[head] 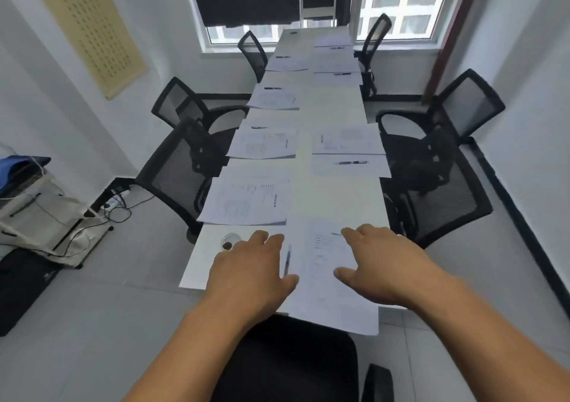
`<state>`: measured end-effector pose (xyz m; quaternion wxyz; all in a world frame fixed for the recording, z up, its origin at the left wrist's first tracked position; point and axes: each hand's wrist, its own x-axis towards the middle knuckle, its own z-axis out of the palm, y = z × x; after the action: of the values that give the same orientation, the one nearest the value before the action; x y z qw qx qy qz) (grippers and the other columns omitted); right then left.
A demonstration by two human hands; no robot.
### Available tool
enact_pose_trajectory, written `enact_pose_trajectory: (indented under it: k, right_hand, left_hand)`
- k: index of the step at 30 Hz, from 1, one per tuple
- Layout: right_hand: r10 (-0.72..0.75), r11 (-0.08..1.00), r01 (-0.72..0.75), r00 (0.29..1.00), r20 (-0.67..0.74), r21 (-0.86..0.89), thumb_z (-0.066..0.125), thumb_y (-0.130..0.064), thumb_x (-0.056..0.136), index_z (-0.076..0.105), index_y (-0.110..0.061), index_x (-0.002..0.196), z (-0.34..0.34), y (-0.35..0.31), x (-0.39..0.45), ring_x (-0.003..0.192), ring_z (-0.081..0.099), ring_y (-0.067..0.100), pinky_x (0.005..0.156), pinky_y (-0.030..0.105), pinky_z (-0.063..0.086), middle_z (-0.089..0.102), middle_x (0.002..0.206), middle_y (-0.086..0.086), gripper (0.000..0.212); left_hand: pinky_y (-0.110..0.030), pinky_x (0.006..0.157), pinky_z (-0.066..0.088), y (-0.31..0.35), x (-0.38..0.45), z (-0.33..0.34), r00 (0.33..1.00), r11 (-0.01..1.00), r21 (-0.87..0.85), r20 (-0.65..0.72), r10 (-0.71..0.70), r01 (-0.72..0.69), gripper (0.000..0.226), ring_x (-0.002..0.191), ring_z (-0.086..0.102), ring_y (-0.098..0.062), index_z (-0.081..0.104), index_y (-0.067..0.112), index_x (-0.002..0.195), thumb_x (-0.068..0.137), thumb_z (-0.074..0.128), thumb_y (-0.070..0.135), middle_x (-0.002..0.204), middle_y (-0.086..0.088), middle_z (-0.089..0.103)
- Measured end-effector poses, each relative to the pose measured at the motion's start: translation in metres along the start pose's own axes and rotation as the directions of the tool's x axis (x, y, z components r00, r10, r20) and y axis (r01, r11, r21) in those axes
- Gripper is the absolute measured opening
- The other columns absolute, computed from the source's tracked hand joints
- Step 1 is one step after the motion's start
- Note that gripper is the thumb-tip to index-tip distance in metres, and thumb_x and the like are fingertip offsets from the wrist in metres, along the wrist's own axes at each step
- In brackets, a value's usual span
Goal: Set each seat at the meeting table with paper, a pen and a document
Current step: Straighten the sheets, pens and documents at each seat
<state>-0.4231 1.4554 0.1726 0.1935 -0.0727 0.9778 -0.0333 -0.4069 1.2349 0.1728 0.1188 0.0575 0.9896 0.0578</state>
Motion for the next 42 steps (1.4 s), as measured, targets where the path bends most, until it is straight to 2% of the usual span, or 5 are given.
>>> enact_pose_trajectory:
  k: [10, 14, 20, 29, 42]
  right_hand:
    - [0.094, 0.994, -0.1, 0.988, 0.121, 0.045, 0.05, -0.06, 0.1, 0.042, -0.027, 0.15, 0.075, -0.019, 0.078, 0.13, 0.052, 0.025, 0.105, 0.044, 0.047, 0.054, 0.142, -0.001, 0.061]
    - [0.109, 0.992, -0.118, 0.98, 0.167, 0.048, 0.051, -0.058, 0.1, 0.042, -0.026, 0.149, 0.109, -0.013, 0.114, 0.131, 0.051, 0.026, 0.108, 0.045, 0.046, 0.052, 0.143, 0.0, 0.06]
    - [0.101, 0.991, -0.118, 0.972, 0.213, 0.065, 0.053, -0.058, 0.099, 0.028, -0.026, 0.162, 0.164, 0.003, 0.154, 0.151, 0.033, 0.031, 0.121, 0.051, 0.035, 0.033, 0.164, 0.002, 0.075]
    - [0.009, 0.994, -0.034, 0.968, 0.25, 0.099, 0.055, -0.059, 0.101, -0.01, -0.033, 0.171, 0.2, 0.015, 0.18, 0.163, -0.027, 0.034, 0.133, 0.06, 0.001, -0.031, 0.176, 0.0, 0.098]
    - [-0.046, 0.995, 0.021, 0.963, 0.266, 0.094, 0.059, -0.056, 0.099, -0.009, -0.037, 0.171, 0.208, 0.036, 0.183, 0.163, -0.029, 0.028, 0.133, 0.059, 0.001, -0.033, 0.175, -0.008, 0.101]
  left_hand:
    - [-0.044, 0.109, 0.048, -0.035, 0.09, 0.08, 0.96, 0.975, 0.01, 0.176, 0.216, -0.221, 0.077, 0.142, 0.051, -0.023, 0.031, 0.036, 0.166, 0.098, 0.058, 0.061, 0.169, 0.008, 0.037]
    - [-0.046, 0.121, 0.04, -0.048, 0.134, 0.115, 0.921, 0.951, 0.048, 0.269, 0.282, -0.305, 0.087, 0.157, 0.036, -0.024, 0.022, 0.039, 0.169, 0.096, 0.064, 0.061, 0.179, 0.005, 0.018]
    - [-0.052, 0.13, 0.025, -0.069, 0.184, 0.168, 0.861, 0.922, 0.072, 0.392, 0.325, -0.381, 0.111, 0.166, 0.011, -0.023, 0.014, 0.04, 0.17, 0.084, 0.079, 0.064, 0.182, 0.002, 0.0]
    - [-0.059, 0.134, 0.013, -0.073, 0.203, 0.214, 0.82, 0.898, 0.048, 0.432, 0.376, -0.437, 0.133, 0.167, -0.019, -0.035, -0.01, 0.04, 0.17, 0.081, 0.089, 0.054, 0.177, 0.004, -0.033]
    - [-0.058, 0.133, 0.019, -0.062, 0.198, 0.224, 0.811, 0.894, 0.055, 0.45, 0.375, -0.444, 0.132, 0.166, -0.02, -0.041, -0.011, 0.041, 0.17, 0.083, 0.087, 0.051, 0.175, 0.005, -0.036]
